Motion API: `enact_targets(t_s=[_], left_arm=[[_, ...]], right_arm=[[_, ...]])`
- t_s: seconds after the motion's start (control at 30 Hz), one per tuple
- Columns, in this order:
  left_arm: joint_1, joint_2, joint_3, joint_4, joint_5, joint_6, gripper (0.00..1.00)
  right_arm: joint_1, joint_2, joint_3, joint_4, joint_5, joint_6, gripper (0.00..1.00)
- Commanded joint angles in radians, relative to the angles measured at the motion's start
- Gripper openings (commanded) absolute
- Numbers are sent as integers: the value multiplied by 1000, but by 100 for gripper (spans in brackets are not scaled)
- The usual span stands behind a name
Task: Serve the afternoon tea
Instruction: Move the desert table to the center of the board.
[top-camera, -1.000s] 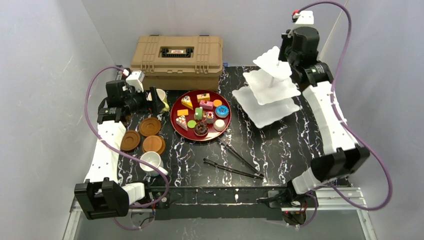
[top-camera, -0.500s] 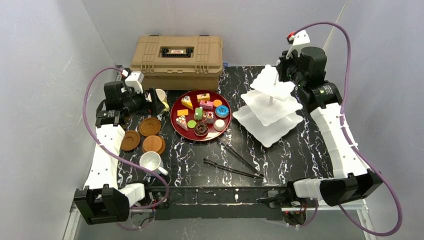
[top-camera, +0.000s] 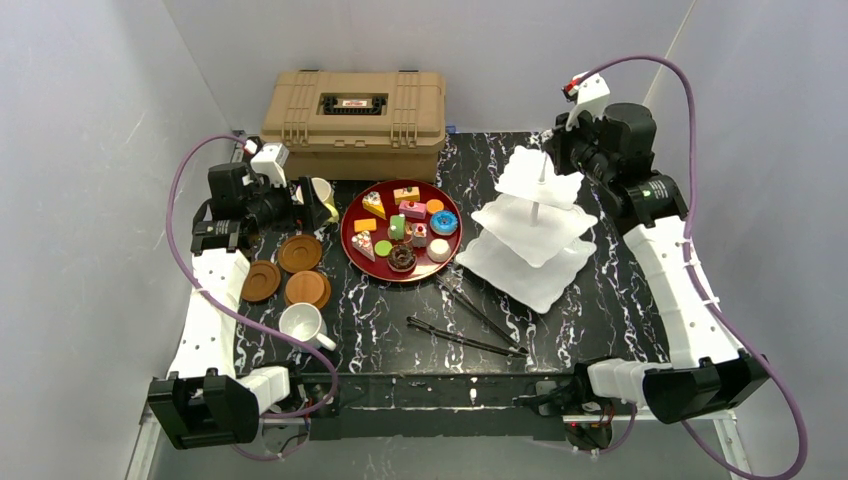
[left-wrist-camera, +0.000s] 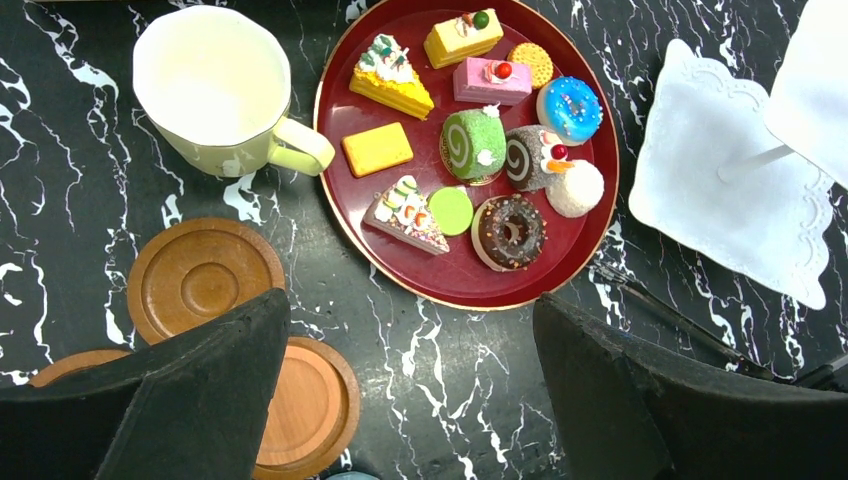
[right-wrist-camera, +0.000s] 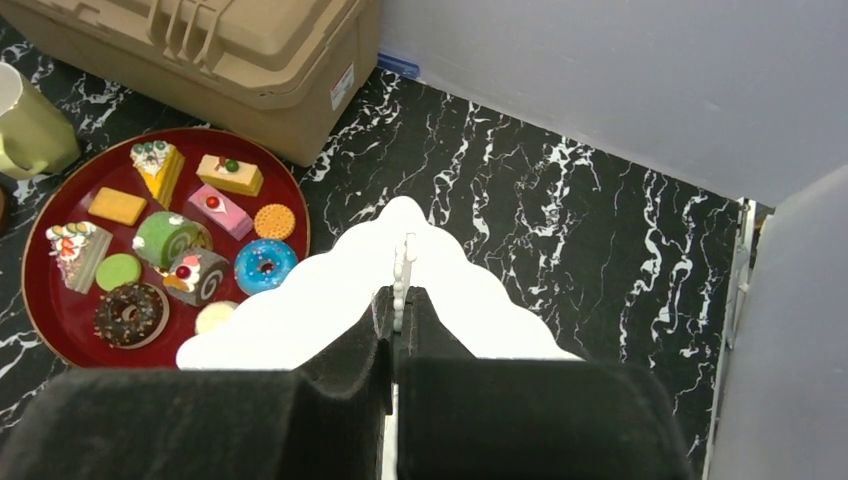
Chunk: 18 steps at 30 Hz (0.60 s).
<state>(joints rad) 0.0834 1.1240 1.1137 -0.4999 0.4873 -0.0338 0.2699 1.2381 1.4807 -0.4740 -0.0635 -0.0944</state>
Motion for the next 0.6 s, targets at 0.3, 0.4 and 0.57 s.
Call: enact_targets(t_s=[0.3,0.4,0.57], left_arm=[[4,-4,22,-32,36,14,89],[4,-3,24,-35,39,15,90],[3,0,32,-42,43,20,91]], right_arm=[[0,-84,-29,56,40,-143,1],[0,-82,-19,38,48,-151,1],[0,-90,-35,26,79,-120,39]])
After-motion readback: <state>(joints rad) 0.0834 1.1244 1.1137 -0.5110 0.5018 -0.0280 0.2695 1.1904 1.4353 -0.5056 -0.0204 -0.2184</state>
